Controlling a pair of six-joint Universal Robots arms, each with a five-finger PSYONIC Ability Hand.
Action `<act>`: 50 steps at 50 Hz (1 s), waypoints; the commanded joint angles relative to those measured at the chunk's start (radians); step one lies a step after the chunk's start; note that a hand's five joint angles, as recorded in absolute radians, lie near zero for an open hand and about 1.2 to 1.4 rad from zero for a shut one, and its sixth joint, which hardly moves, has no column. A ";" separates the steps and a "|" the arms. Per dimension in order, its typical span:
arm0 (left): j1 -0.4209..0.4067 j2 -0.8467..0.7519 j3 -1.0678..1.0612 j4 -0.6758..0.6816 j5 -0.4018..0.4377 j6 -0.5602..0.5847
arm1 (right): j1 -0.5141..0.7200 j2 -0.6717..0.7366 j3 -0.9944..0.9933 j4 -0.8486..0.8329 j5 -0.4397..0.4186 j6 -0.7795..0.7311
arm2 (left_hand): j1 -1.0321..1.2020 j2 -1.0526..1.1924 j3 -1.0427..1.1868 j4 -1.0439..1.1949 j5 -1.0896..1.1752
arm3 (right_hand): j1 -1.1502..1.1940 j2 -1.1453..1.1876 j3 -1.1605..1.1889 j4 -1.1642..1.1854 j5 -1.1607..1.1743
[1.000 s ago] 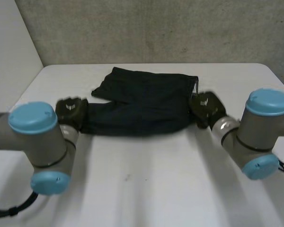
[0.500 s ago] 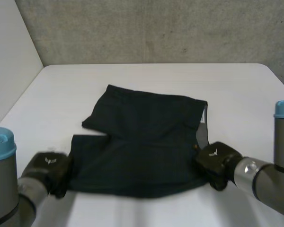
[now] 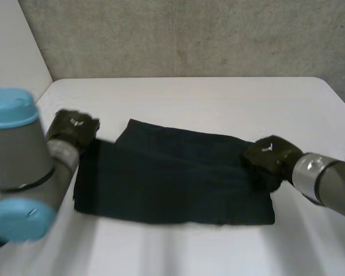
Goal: Fold the shorts.
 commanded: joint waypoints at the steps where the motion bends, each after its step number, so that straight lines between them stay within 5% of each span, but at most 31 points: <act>1: -0.003 -0.381 0.394 0.080 -0.014 0.008 | 0.002 0.173 -0.165 -0.129 0.118 0.021 | 0.251 0.194 0.205 0.192 0.234 | 0.415 0.209 0.222 0.203 0.246; 10: -0.019 -0.657 0.748 0.100 -0.037 -0.003 | 0.002 0.310 -0.245 -0.341 0.192 0.012 | 0.251 0.194 0.205 0.192 0.234 | 0.415 0.209 0.222 0.203 0.246; 24: -0.037 -0.794 0.862 0.333 -0.025 0.011 | 0.018 0.465 -0.308 -0.608 0.219 -0.002 | 0.251 0.194 0.205 0.192 0.234 | 0.340 0.135 0.148 0.128 0.171; 28: -0.042 -0.806 0.865 0.339 -0.003 0.010 | 0.018 0.493 -0.333 -0.616 0.222 -0.002 | -0.751 -0.807 -0.797 -0.809 -0.767 | -0.728 -0.934 -0.921 -0.940 -0.897; 29: -0.046 -0.806 0.863 0.337 -0.002 0.011 | 0.018 0.490 -0.333 -0.622 0.222 0.000 | -0.971 -1.028 -1.017 -1.030 -0.988 | -0.807 -1.013 -0.999 -1.019 -0.976; 31: -0.057 -0.804 0.853 0.336 -0.003 0.008 | 0.016 0.480 -0.331 -0.636 0.227 0.010 | -0.971 -1.028 -1.017 -1.030 -0.988 | -0.807 -1.013 -0.999 -1.019 -0.976; 42: -0.074 -0.510 0.562 0.299 -0.023 -0.006 | 0.004 0.208 -0.160 -0.518 0.226 0.049 | -0.971 -1.028 -1.017 -1.030 -0.988 | -0.807 -1.013 -0.999 -1.019 -0.976; 50: -0.049 -0.263 0.262 0.287 -0.019 -0.042 | -0.011 0.029 0.017 -0.269 0.126 0.285 | -0.971 -1.028 -1.017 -1.030 -0.988 | -0.773 -0.979 -0.966 -0.985 -0.942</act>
